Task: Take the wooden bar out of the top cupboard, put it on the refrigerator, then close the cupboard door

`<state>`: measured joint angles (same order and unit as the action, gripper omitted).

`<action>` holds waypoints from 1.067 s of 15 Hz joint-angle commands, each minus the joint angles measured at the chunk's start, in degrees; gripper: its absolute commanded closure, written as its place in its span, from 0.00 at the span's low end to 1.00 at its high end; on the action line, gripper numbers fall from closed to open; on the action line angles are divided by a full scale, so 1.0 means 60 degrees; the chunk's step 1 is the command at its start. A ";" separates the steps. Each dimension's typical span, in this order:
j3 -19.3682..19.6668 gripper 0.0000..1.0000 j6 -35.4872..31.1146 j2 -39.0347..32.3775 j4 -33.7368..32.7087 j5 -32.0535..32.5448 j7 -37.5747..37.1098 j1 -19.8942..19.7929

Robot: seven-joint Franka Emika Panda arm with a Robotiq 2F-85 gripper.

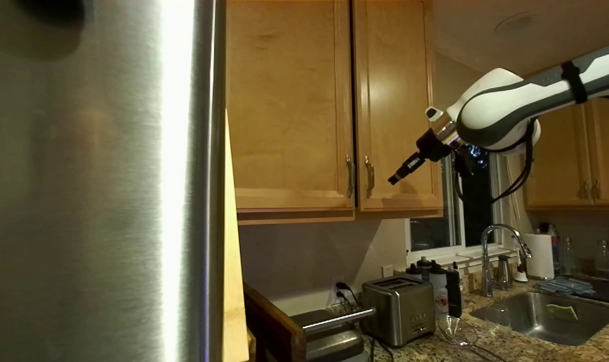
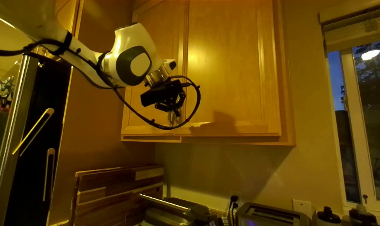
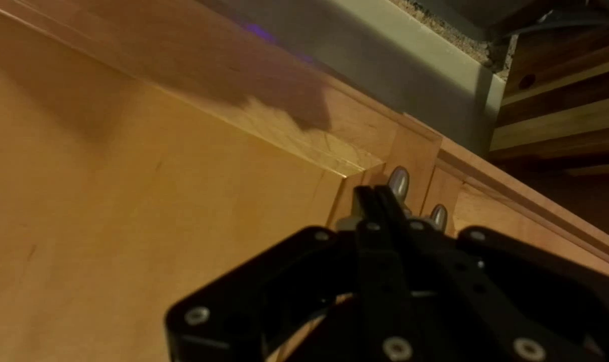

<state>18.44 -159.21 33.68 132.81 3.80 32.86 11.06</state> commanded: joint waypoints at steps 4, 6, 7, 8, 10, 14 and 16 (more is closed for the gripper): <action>-0.0239 0.71 -0.0268 -0.0319 -0.0135 -0.0054 -0.0304 -0.0322; -0.0303 0.59 -0.0514 -0.0908 -0.0497 -0.0196 -0.0791 -0.0371; -0.0387 0.53 -0.0524 -0.1086 -0.0624 -0.0174 -0.1006 -0.0418; -0.0419 0.46 -0.0356 -0.1157 -0.0719 -0.0234 -0.1075 -0.0357; -0.0447 0.33 0.1063 -0.1136 -0.0913 -0.0488 -0.1045 -0.0196; -0.0768 0.06 0.3771 -0.0837 -0.1017 -0.0862 -0.1046 -0.0543; -0.0887 0.01 0.4937 -0.0734 -0.1085 -0.0805 -0.1157 -0.0809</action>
<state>14.82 -138.52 27.21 126.74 -0.12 27.09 9.03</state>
